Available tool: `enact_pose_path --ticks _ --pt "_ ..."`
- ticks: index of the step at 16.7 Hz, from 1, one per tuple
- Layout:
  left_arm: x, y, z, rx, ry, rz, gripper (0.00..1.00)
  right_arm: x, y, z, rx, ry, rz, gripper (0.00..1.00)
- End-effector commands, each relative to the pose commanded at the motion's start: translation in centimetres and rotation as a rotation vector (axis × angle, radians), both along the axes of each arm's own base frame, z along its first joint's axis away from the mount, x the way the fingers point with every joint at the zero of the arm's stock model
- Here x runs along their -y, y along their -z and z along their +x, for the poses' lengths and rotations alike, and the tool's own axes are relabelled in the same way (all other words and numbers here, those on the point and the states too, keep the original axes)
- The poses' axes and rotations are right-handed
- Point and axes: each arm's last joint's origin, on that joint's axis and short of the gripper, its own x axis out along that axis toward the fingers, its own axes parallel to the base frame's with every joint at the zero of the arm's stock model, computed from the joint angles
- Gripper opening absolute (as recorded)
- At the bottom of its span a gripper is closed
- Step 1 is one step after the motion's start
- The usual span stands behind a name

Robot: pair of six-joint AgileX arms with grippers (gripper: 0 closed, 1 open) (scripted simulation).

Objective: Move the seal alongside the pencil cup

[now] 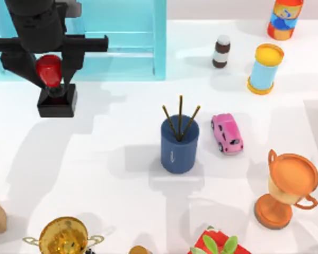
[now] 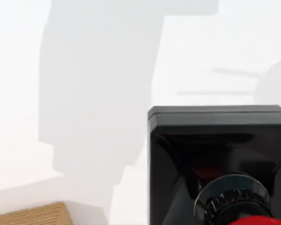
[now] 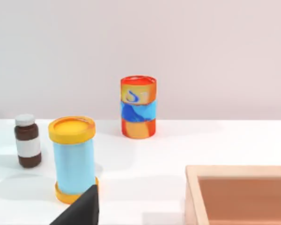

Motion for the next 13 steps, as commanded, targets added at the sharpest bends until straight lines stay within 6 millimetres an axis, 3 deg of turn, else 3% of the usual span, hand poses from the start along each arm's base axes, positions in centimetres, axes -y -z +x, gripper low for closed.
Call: enact_pose_path --ticks 4,7,9,13 --pt "6.1 -0.2 -2.8 0.036 0.003 -0.005 0.00 0.0 0.0 0.0 0.000 0.000 0.000 1.00" --pt "9.4 -0.4 -4.9 0.057 0.004 -0.014 0.00 0.0 0.0 0.0 0.000 0.000 0.000 1.00" --pt "10.3 -0.4 -5.6 0.063 0.004 -0.018 0.00 0.0 0.0 0.0 0.000 0.000 0.000 1.00" --pt "10.3 -0.3 -5.5 0.059 0.003 -0.017 0.00 0.0 0.0 0.0 0.000 0.000 0.000 1.00"
